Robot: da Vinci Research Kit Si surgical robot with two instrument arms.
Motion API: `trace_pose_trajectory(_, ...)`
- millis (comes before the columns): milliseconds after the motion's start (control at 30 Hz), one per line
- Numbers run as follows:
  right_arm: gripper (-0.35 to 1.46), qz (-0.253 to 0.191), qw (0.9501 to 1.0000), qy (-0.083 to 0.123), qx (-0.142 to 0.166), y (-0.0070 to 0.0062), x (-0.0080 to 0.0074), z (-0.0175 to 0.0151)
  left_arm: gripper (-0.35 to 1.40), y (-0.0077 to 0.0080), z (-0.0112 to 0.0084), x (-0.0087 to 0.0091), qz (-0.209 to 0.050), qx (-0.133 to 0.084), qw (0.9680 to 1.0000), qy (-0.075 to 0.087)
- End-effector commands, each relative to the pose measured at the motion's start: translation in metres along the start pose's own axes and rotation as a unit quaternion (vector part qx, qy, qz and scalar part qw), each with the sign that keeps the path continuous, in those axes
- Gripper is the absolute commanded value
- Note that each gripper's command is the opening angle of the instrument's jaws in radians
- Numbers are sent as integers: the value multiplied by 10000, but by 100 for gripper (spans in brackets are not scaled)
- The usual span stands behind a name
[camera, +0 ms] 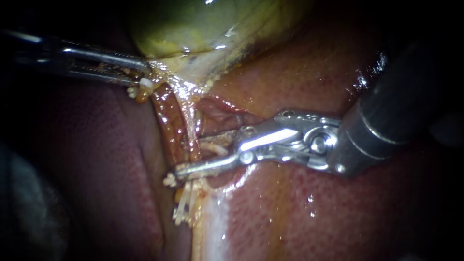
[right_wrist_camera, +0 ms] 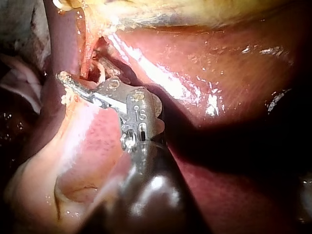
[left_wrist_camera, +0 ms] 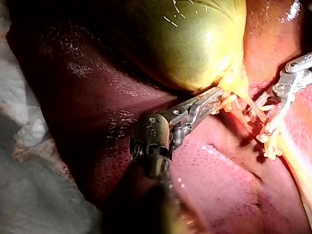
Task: Clipping second clip right tube
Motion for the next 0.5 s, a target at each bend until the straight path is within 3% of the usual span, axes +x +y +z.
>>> trace_pose_trajectory(33, 50, -11, 10000, 39, 24, 0, 0, 1, -35, 0, 0, 0, 0, 1, 10000, 0)
trace_pose_trajectory(500, 49, 293, 9989, 281, 250, -9, 4, 14, -35, 0, 0, 0, -1, 2, 10000, 1)
